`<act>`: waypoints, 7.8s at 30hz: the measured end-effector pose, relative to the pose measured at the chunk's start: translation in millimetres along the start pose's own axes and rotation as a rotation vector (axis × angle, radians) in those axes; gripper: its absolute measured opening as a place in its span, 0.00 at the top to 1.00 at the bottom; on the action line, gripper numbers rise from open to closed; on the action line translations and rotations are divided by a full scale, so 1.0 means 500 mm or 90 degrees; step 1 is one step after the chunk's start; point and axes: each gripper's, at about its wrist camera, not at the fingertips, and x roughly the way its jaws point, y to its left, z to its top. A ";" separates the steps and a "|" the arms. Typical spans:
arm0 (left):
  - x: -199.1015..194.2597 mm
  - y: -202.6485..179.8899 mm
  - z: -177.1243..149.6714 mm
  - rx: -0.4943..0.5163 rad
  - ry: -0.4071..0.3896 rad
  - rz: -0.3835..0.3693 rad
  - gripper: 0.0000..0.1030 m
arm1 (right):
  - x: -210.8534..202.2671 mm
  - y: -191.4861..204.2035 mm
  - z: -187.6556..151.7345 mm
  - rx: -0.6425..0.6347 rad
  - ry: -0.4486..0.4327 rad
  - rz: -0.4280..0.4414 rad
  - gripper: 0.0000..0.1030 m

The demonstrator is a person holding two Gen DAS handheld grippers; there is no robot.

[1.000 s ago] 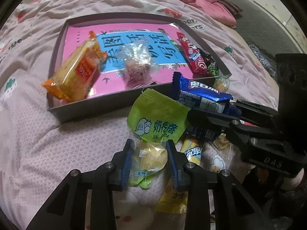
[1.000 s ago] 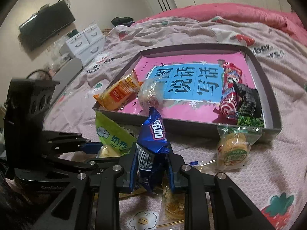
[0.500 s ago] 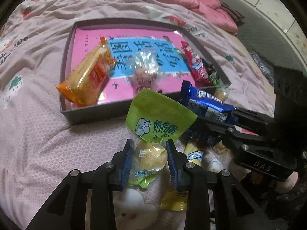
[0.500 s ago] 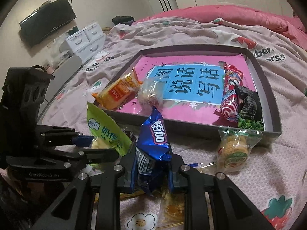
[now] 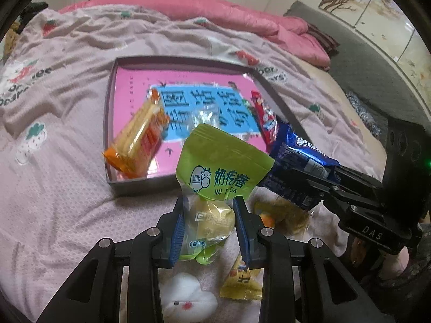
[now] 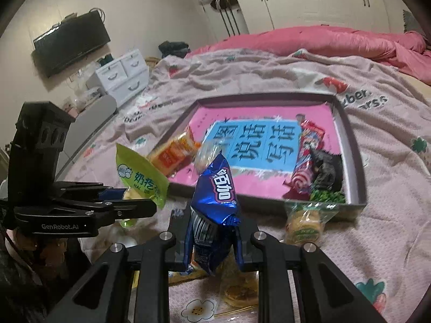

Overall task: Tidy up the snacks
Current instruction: 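Lift the Oreo bag over the tray with the right tool while the left tool carries the green bag, then lower the green bag into the tray and open the left tool while the right tool releases the Oreo bag, then move the left tool toward the yellow candy bar while the right tool approaches a clear cookie bag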

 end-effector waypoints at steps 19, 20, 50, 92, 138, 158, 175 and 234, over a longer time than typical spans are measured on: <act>-0.044 0.011 0.033 0.000 -0.079 0.026 0.66 | -0.036 -0.034 0.030 0.019 -0.065 -0.025 0.77; -0.045 0.010 0.035 0.002 -0.081 0.028 0.66 | -0.036 -0.037 0.032 0.020 -0.067 -0.028 0.77; 0.053 0.038 0.100 -0.017 -0.082 0.094 0.66 | -0.003 -0.086 0.070 0.046 -0.090 -0.065 0.77; 0.116 0.025 0.098 0.011 -0.036 0.080 0.66 | 0.111 -0.080 0.074 0.023 -0.007 -0.009 0.76; 0.113 0.033 0.096 0.004 -0.037 0.083 0.65 | 0.086 -0.083 0.068 -0.027 -0.020 -0.160 0.62; 0.099 0.036 0.099 -0.013 -0.037 0.073 0.56 | 0.053 -0.097 0.079 -0.017 -0.058 -0.169 0.55; 0.057 0.018 0.104 -0.002 -0.061 0.075 0.43 | 0.029 -0.081 0.075 -0.026 -0.072 -0.158 0.50; -0.014 -0.080 -0.016 0.091 0.036 0.024 0.33 | -0.028 0.003 -0.044 -0.043 0.082 -0.150 0.40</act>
